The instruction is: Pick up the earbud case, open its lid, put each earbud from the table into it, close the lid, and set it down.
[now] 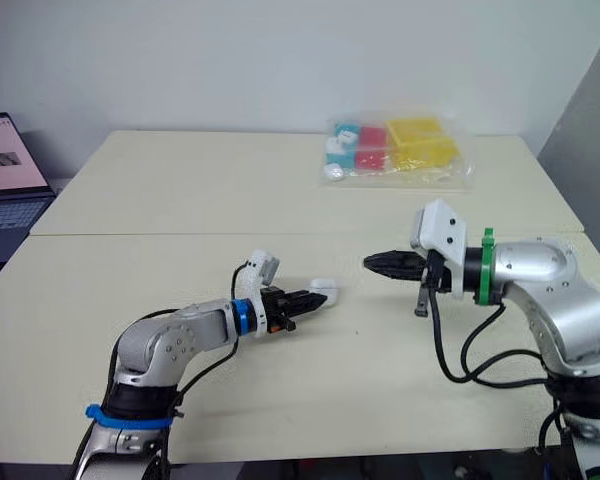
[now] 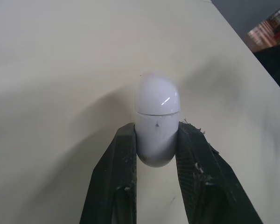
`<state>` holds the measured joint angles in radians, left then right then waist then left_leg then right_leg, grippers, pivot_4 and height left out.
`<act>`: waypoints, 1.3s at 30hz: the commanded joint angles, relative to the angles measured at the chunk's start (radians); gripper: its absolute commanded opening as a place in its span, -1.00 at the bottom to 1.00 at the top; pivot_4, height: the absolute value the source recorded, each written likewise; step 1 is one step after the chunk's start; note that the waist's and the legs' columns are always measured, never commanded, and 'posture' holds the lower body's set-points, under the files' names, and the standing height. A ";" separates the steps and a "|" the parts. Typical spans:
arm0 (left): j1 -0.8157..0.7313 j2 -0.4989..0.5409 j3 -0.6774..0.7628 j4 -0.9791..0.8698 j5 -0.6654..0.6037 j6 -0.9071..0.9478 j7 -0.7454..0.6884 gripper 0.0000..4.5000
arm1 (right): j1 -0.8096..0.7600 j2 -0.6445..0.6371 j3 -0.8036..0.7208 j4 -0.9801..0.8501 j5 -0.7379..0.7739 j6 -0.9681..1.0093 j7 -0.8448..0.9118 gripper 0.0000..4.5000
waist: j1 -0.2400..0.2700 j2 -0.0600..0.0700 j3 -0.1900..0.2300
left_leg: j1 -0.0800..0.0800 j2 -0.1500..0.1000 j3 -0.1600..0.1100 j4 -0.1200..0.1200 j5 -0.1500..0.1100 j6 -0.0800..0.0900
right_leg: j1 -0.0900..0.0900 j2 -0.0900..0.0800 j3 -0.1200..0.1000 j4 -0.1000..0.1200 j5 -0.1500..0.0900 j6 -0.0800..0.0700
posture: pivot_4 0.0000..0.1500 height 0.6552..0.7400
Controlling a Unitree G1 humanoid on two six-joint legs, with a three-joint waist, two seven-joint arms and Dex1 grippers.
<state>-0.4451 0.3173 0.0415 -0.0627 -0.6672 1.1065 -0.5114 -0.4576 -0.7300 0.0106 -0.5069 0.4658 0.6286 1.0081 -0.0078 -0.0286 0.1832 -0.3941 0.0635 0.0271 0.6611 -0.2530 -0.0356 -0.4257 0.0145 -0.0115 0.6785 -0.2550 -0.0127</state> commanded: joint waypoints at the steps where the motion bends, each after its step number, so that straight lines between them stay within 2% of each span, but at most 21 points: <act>1: -0.042 -0.007 0.050 0.051 -0.028 0.066 0.023 -0.65 | 0.017 -0.001 -0.014 -0.061 0.022 -0.008 -0.030 -1.00 | -0.001 0.000 0.000 | 0.000 0.000 0.000 0.000 0.000 0.000 | 0.000 0.000 0.000 0.000 0.000 0.000 | 1.00 1.00; 4: -0.055 0.023 0.031 0.071 -0.022 0.093 -0.005 -0.65 | 0.034 -0.011 -0.009 -0.064 0.017 -0.016 -0.037 -1.00 | -0.001 0.000 0.000 | 0.000 -0.001 0.001 0.001 0.000 0.000 | 0.001 -0.001 0.001 0.000 0.000 0.000 | 1.00 1.00; 11: -0.042 0.102 0.040 0.058 -0.021 0.106 -0.054 0.36 | 0.066 -0.050 0.008 -0.059 -0.002 -0.032 -0.023 -1.00 | -0.002 0.000 0.000 | 0.001 0.000 0.001 0.000 0.000 0.000 | 0.001 0.000 0.001 0.000 0.000 0.000 | 1.00 1.00; 15: 0.023 0.214 -0.004 -0.039 -0.002 0.056 -0.139 0.91 | 0.053 -0.100 0.025 -0.041 -0.021 -0.003 -0.020 -1.00 | -0.013 0.000 0.000 | 0.002 0.000 0.002 0.000 0.000 0.000 | 0.001 0.000 0.002 0.000 0.000 0.000 | 1.00 1.00; 16: 0.039 0.239 -0.018 -0.062 0.004 0.037 -0.159 0.99 | 0.049 -0.110 0.031 -0.038 -0.025 -0.006 -0.012 -1.00 | -0.018 0.000 0.000 | 0.002 0.000 0.002 -0.001 0.000 0.000 | 0.001 -0.001 0.002 0.000 0.000 0.000 | 1.00 1.00; 20: 0.151 0.396 -0.064 -0.179 0.070 -0.136 -0.289 0.99 | 0.027 -0.150 0.062 -0.012 -0.052 -0.037 0.018 -1.00 | -0.026 0.000 0.000 | 0.003 0.000 0.002 -0.002 0.000 0.000 | 0.001 -0.001 0.003 0.000 -0.001 -0.001 | 1.00 1.00; 22: 0.181 0.442 -0.063 -0.200 0.073 -0.187 -0.341 0.99 | 0.021 -0.160 0.069 -0.002 -0.060 -0.041 0.025 -1.00 | -0.023 0.000 0.000 | 0.003 0.001 0.002 -0.003 0.000 0.000 | 0.000 -0.002 0.003 0.000 -0.001 -0.002 | 1.00 1.00; 25: 0.220 0.533 -0.055 -0.229 0.155 -0.360 -0.412 1.00 | 0.016 -0.195 0.076 0.014 -0.074 -0.065 0.070 -0.75 | -0.018 0.000 0.001 | 0.003 0.001 0.002 -0.003 0.000 0.000 | 0.000 -0.002 0.001 0.000 -0.002 -0.003 | 1.00 1.00; 28: 0.269 0.611 0.022 -0.246 0.190 -0.531 -0.502 1.00 | 0.014 -0.244 0.052 0.020 -0.062 -0.073 0.116 -0.29 | -0.015 0.000 0.001 | 0.001 0.001 0.002 -0.003 0.000 0.000 | -0.001 -0.003 0.001 -0.001 -0.002 -0.003 | 1.00 1.00; 33: 0.316 0.643 0.147 -0.238 0.164 -0.642 -0.570 1.00 | 0.050 -0.340 -0.034 0.030 -0.027 -0.107 0.203 0.57 | -0.014 0.000 0.001 | -0.004 0.000 0.004 -0.003 0.000 0.000 | -0.004 -0.007 0.000 -0.004 -0.002 -0.003 | 1.00 1.00; 35: 0.338 0.651 0.186 -0.248 0.214 -0.675 -0.526 1.00 | 0.046 -0.349 -0.075 0.081 -0.049 -0.161 0.195 0.90 | -0.013 0.000 0.001 | -0.004 0.000 0.004 -0.003 0.000 0.000 | -0.005 -0.007 0.001 -0.004 -0.002 -0.002 | 1.00 1.00; 36: 0.346 0.650 0.201 -0.252 0.231 -0.694 -0.509 1.00 | 0.042 -0.349 -0.089 0.101 -0.054 -0.174 0.190 0.99 | -0.013 0.000 0.001 | -0.004 0.000 0.004 -0.003 0.000 0.000 | -0.005 -0.007 0.001 -0.004 -0.002 -0.002 | 1.00 1.00; 39: 0.371 0.648 0.221 -0.265 0.261 -0.734 -0.494 1.00 | 0.051 -0.359 -0.106 0.132 -0.050 -0.207 0.217 0.99 | -0.014 0.000 0.001 | -0.003 0.000 0.004 -0.003 0.000 0.000 | -0.005 -0.007 0.001 -0.003 -0.002 -0.002 | 1.00 1.00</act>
<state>-0.0805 0.9565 0.2265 -0.2881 -0.4239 0.4065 -1.0148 -0.4046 -1.0707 -0.0573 -0.3745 0.4139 0.4596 1.2031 -0.0216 -0.0284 0.1845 -0.3974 0.0637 0.0313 0.6583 -0.2533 -0.0360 -0.4304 0.0075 -0.0108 0.6755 -0.2572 -0.0151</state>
